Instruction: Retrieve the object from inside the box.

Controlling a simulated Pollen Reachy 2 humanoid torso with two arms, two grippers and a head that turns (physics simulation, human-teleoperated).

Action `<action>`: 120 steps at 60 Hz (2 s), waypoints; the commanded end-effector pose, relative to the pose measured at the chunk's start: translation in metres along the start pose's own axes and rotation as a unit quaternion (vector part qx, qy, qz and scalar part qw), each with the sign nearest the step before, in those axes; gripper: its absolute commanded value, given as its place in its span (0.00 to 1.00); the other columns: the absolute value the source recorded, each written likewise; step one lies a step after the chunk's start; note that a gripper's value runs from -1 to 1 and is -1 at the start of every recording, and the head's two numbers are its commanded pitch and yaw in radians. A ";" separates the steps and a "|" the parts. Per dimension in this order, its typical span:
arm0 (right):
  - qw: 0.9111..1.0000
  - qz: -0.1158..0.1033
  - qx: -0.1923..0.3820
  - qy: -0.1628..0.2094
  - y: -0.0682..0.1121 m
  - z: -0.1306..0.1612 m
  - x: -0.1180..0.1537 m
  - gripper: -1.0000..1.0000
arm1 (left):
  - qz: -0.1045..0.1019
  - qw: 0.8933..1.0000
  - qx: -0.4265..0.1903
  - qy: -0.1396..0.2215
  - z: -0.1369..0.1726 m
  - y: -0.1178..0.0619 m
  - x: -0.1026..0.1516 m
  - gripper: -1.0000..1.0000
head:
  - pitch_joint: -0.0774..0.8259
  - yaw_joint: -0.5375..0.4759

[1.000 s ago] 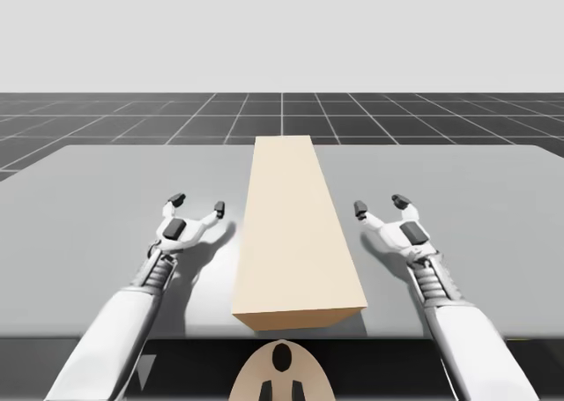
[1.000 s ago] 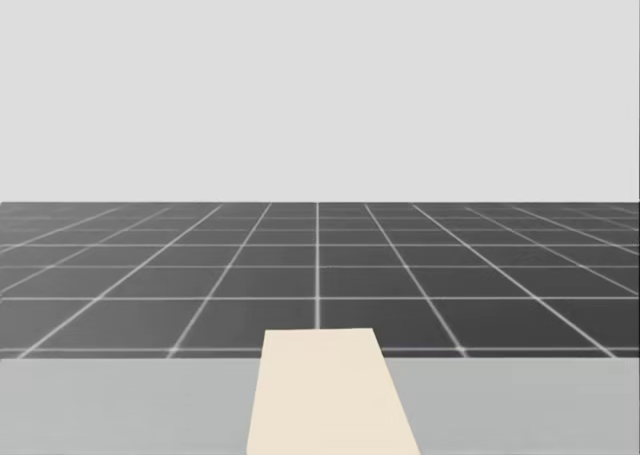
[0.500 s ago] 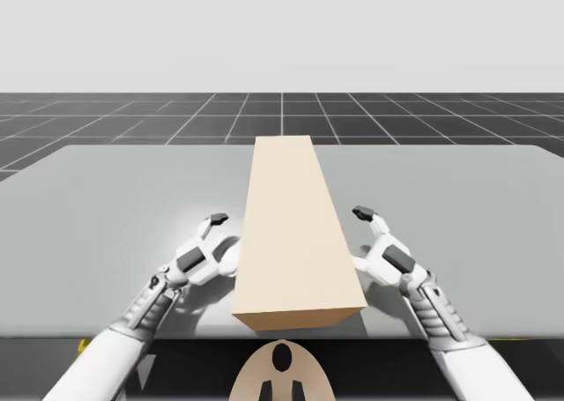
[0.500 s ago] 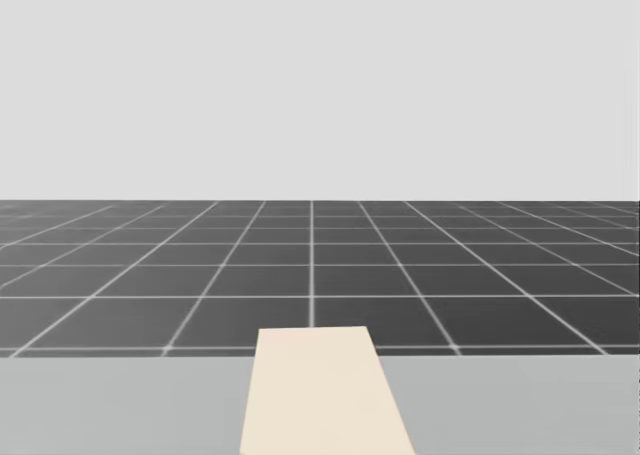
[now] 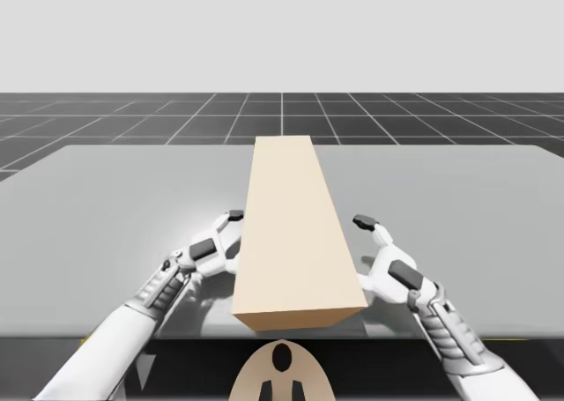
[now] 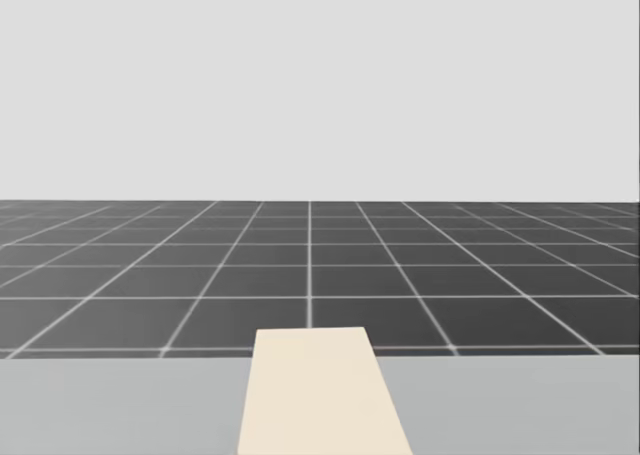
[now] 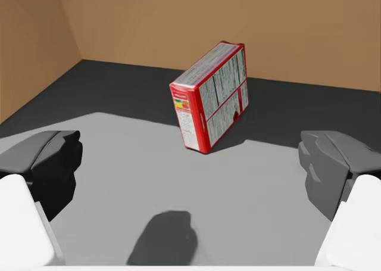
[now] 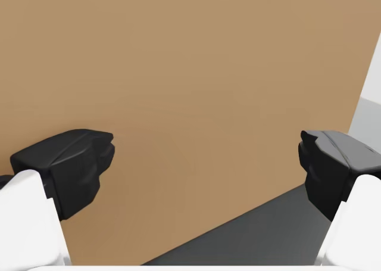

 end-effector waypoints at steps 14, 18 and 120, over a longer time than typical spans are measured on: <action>0.999 0.006 0.041 0.000 0.014 0.010 -0.007 0.00 | -0.008 0.992 -0.124 0.028 -0.057 0.032 -0.018 0.00 | 0.11 0.50; 0.999 0.009 0.047 0.002 0.015 0.011 -0.008 0.00 | -0.018 0.991 -0.133 0.029 -0.064 0.037 -0.016 0.00 | 0.11 0.50; 0.995 0.015 0.096 0.010 0.023 0.015 -0.010 0.00 | -0.025 0.995 -0.092 -0.040 0.082 0.047 0.040 1.00 | 0.14 0.51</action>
